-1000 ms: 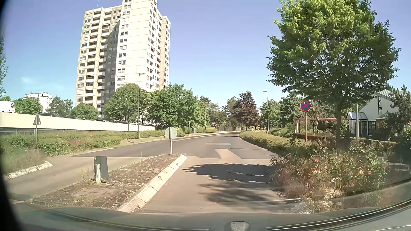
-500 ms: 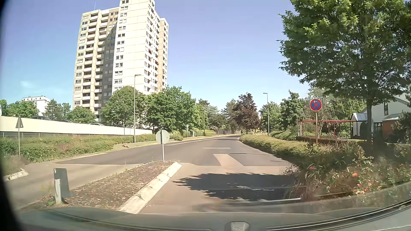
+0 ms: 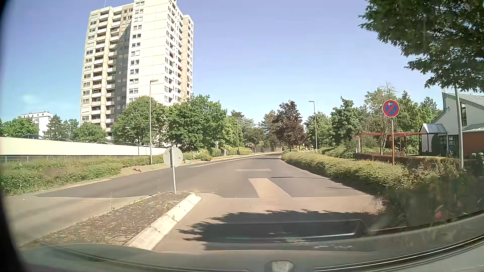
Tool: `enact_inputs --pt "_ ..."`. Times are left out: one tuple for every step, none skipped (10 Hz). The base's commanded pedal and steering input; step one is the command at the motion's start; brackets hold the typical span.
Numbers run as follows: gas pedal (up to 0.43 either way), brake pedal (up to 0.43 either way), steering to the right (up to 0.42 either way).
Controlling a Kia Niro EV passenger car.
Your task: Follow the waypoints while adhering to traffic rules and regulations
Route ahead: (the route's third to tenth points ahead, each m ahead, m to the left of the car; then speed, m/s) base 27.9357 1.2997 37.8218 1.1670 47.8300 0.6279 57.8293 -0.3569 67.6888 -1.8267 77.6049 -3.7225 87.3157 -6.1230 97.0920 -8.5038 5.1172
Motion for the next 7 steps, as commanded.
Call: enact_inputs --pt "0.378 0.03 0.007" --pt "0.378 0.03 0.007" --pt "0.378 0.03 0.007" --pt "0.378 0.03 0.007" --pt "0.378 0.03 0.007" --pt "0.378 0.03 0.009" --pt "0.378 0.03 0.009"
